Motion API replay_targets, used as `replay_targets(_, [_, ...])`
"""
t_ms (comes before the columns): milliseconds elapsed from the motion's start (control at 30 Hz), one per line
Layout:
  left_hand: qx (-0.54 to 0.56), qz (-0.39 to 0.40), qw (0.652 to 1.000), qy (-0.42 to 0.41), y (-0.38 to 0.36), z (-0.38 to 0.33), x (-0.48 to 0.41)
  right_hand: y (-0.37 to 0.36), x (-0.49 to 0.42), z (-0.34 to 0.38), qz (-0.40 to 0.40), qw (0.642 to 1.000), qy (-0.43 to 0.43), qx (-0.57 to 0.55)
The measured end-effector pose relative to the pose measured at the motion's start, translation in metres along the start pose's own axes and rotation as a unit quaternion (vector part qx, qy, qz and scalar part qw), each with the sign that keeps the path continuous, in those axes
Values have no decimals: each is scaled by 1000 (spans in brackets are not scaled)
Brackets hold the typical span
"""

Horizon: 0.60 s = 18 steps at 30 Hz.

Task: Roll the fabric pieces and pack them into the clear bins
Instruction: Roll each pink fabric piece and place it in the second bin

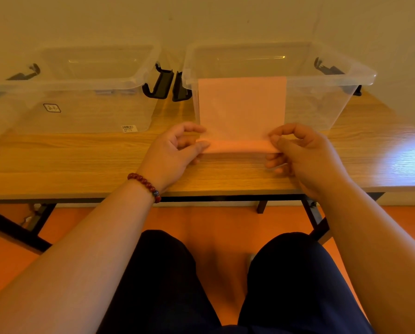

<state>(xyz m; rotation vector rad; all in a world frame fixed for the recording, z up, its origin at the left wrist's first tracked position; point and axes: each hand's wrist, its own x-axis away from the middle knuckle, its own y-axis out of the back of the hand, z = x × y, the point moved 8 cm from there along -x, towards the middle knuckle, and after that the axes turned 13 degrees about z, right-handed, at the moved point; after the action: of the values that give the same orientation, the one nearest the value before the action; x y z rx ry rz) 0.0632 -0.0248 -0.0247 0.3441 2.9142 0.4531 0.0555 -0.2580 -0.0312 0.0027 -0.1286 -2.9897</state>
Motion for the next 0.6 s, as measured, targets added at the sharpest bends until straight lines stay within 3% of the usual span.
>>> replay_targets(200, [0,1,1000,-7,1,2,3,-3,6,1,43,999,8,12])
replay_targets(600, [-60,13,998,1,-3,-1,4,3,4,-2,-2,1000,14,-22])
